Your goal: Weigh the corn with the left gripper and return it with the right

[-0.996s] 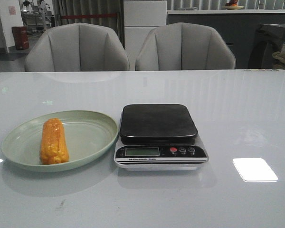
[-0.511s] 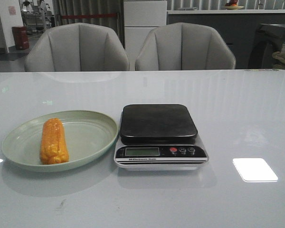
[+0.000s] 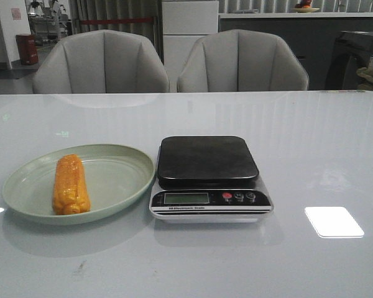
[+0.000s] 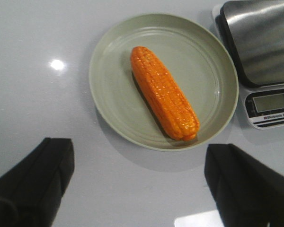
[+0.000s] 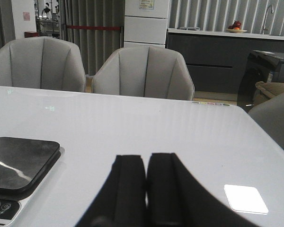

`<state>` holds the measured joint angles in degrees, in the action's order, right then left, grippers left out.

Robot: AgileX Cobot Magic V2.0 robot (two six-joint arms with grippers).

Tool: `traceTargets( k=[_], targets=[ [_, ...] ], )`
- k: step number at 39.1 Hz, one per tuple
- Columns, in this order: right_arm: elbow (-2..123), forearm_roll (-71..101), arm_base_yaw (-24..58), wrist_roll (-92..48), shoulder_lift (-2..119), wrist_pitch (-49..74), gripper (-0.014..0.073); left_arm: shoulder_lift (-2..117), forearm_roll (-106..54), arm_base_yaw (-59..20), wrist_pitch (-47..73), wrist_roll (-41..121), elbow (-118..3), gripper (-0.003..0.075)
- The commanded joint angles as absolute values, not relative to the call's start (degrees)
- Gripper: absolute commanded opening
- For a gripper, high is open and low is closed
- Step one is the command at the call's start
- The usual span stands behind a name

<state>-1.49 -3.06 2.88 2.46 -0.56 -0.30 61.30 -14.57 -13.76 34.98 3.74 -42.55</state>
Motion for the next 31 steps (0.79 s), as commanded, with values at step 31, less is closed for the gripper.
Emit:
traceTargets(
  k=[31],
  targets=[
    [-2.05, -3.76, 2.43, 2.07, -1.66, -5.24, 0.0169, 95.68, -18.2, -19.39, 33.1, 0.48, -60.77, 0.0552]
  ],
)
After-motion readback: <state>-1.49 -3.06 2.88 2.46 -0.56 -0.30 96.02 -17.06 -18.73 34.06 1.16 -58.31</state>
